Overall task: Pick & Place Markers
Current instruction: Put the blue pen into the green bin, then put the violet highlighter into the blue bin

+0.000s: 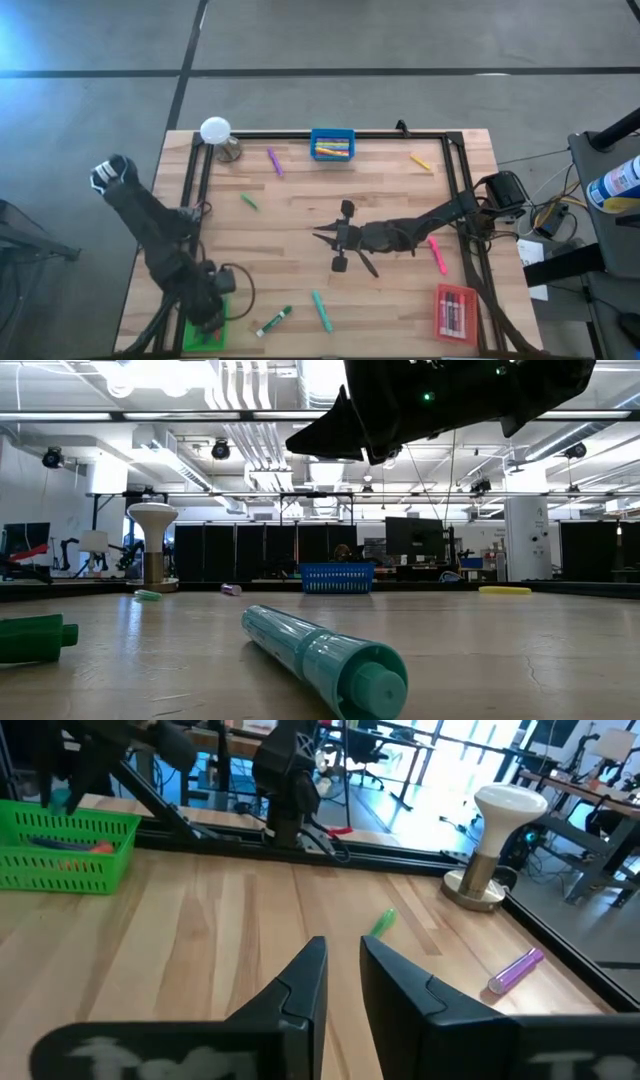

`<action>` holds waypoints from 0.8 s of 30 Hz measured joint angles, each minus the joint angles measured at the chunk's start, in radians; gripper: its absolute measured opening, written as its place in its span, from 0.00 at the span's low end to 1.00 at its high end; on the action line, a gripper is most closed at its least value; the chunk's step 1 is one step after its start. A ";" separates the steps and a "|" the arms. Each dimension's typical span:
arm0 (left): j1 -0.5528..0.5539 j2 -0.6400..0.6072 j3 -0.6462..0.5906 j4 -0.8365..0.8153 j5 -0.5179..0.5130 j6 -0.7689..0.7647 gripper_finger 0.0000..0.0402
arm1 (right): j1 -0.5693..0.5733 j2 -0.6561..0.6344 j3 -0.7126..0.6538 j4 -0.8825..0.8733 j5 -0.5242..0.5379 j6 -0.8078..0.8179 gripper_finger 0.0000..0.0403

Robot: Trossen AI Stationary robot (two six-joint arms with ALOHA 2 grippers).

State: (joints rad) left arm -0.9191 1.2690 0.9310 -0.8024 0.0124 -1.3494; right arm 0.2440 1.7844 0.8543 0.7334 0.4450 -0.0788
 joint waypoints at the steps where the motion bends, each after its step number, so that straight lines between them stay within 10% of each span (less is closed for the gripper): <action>1: -0.015 0.011 0.000 0.006 0.000 -0.014 0.12 | 0.000 0.000 0.000 0.000 0.000 0.000 0.14; 17: -0.039 0.103 0.003 0.021 0.152 -0.013 0.27 | 0.000 -0.001 0.000 -0.016 0.000 -0.004 0.15; 24: -0.022 0.036 0.061 -0.050 0.045 0.231 0.23 | 0.000 0.003 0.000 -0.028 -0.001 0.024 0.15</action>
State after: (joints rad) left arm -0.9406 1.3051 0.9922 -0.8519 0.0570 -1.1184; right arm 0.2440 1.7874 0.8543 0.7053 0.4439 -0.0552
